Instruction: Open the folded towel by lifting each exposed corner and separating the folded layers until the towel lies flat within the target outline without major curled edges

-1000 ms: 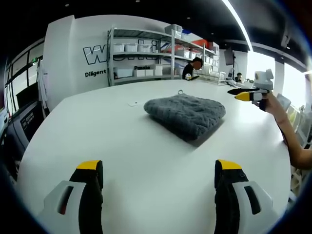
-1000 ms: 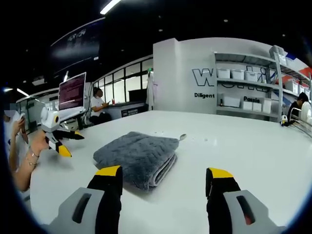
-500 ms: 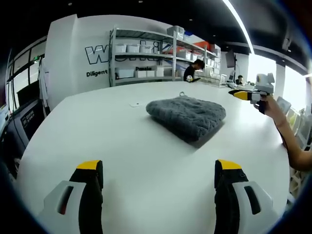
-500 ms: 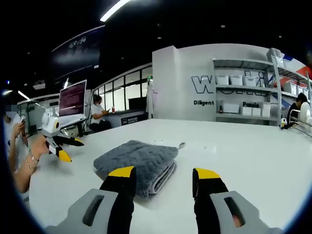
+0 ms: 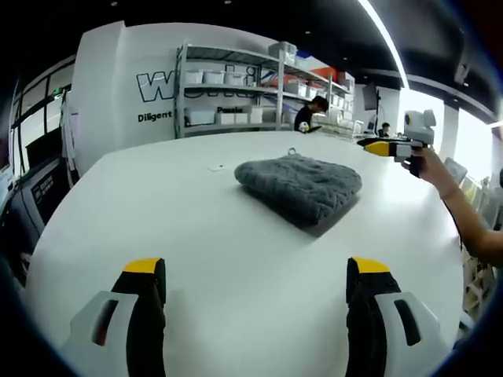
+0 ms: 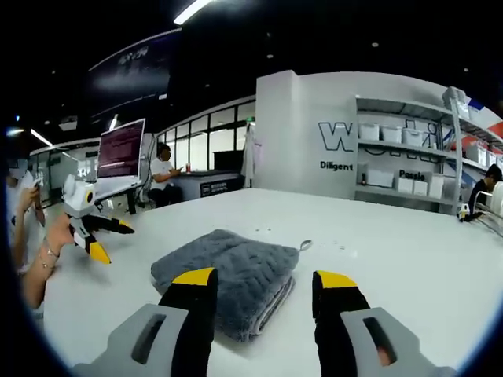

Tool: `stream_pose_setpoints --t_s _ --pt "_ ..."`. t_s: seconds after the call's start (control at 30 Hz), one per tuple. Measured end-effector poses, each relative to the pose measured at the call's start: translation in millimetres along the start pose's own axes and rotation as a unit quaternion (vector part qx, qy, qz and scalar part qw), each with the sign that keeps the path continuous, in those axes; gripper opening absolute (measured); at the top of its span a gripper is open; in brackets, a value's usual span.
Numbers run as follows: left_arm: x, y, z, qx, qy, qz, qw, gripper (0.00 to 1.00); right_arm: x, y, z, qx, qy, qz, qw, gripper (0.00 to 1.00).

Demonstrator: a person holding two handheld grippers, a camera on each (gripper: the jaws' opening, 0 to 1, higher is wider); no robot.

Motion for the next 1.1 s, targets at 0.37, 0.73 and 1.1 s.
stream_pose_setpoints --t_s 0.37,0.73,1.1 --pt "8.0 2 -4.7 -0.023 0.025 -0.009 0.9994 0.96 12 50 21.5 -0.091 -0.02 -0.03 0.9952 0.48" --pt "18.7 0 -1.9 -0.015 0.034 -0.04 0.9985 0.96 33 104 14.5 -0.116 0.033 -0.051 0.9914 0.44" --pt "22.0 -5 -5.4 -0.014 0.039 -0.043 0.9982 0.95 42 128 -2.7 -0.128 0.062 -0.062 0.9879 0.35"
Point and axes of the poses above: the point that each gripper's makers call its tool centre point, and the gripper's own axes: y roughly forward along the fingers, x roughly to its right, z roughly out of its top, the point moved 7 cm from there along -y, roughly backward along the fingers, and after that the axes turned 4 degrees about y, right-handed, at the moved point
